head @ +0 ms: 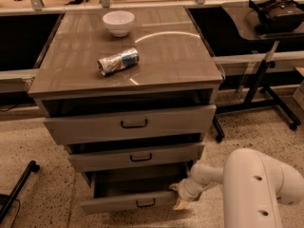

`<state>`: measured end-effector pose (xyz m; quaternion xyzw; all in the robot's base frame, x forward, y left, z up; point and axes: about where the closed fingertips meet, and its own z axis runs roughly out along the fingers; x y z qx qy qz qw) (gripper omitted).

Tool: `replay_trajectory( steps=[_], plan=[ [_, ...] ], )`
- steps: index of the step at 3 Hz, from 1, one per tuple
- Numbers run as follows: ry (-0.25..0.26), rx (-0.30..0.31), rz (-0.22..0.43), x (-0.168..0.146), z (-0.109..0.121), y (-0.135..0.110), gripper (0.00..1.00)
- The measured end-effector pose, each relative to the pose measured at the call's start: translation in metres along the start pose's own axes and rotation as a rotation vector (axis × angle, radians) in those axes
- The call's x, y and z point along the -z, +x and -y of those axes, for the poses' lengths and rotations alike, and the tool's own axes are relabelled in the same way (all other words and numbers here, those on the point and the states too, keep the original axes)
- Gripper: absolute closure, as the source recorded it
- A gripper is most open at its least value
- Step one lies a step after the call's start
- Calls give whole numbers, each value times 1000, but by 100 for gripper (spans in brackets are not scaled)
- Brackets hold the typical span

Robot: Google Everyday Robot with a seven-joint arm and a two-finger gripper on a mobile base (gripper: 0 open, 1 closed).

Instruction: Open bottom drawer

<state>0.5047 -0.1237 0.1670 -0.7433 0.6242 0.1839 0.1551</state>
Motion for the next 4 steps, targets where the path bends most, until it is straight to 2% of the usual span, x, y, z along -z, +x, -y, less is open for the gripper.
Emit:
replay_trajectory(
  steps=[2, 3, 4],
  plan=[
    [-46, -31, 10, 9, -44, 2, 94],
    [-47, -31, 11, 6, -46, 0, 100],
    [-47, -31, 11, 6, -46, 0, 84]
  ],
)
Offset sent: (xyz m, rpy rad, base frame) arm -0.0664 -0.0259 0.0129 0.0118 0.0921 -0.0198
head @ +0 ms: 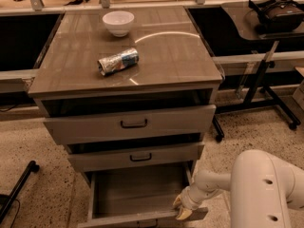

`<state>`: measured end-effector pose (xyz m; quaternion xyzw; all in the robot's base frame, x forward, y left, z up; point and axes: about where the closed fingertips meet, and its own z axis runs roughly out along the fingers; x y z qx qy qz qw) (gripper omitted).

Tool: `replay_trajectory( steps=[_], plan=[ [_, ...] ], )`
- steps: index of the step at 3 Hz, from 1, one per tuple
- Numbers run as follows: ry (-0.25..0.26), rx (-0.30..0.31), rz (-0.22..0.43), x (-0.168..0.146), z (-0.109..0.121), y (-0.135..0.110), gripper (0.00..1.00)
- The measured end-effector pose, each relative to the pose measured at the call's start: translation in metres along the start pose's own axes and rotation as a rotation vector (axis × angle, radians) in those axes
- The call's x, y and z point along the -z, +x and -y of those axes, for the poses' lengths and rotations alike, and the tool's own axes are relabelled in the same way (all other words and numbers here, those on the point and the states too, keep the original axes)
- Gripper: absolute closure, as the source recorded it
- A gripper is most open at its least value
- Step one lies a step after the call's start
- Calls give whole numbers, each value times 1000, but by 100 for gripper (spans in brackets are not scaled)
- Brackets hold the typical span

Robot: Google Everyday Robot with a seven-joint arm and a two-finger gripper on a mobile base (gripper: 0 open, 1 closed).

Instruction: Open bottom drawer

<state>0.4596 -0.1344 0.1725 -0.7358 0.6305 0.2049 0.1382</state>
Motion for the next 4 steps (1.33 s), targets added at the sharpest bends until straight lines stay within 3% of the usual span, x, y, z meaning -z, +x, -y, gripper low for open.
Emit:
replay_trajectory(
  steps=[1, 3, 4],
  plan=[
    [0, 0, 0, 0, 0, 0, 45],
    [1, 0, 0, 0, -1, 0, 1],
    [73, -16, -53, 51, -13, 12, 0]
  ],
)
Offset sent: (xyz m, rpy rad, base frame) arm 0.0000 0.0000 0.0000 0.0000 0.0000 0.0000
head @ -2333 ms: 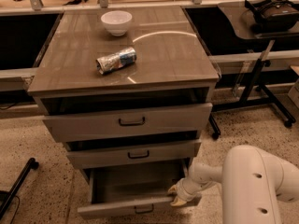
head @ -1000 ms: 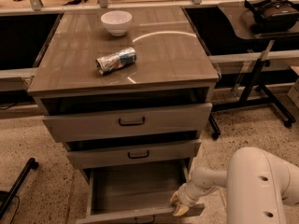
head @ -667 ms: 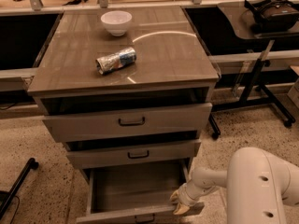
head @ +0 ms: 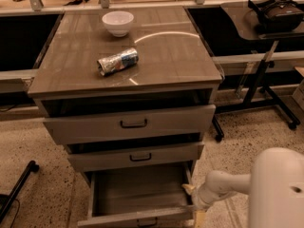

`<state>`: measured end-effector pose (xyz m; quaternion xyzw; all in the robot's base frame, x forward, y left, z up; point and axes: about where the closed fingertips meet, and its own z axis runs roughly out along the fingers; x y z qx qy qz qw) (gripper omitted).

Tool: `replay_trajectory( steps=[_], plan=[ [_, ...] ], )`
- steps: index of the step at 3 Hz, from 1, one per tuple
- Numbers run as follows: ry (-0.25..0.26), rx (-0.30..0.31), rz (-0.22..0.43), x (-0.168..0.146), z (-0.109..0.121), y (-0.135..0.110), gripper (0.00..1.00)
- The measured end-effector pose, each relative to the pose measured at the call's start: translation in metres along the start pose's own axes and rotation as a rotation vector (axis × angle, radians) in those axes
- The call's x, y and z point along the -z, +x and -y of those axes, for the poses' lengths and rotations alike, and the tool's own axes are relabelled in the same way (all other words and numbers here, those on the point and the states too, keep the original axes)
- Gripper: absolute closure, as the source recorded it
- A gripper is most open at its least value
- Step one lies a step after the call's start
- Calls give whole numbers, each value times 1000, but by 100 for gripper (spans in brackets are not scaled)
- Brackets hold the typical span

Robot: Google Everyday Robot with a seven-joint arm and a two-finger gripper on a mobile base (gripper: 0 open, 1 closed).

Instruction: Open bottom drawer

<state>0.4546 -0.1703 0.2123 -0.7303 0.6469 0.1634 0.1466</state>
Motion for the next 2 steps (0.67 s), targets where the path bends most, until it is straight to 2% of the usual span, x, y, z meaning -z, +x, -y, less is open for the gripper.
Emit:
replay_trajectory(
  steps=[2],
  plan=[
    [177, -86, -156, 140, -25, 25, 0]
  ],
)
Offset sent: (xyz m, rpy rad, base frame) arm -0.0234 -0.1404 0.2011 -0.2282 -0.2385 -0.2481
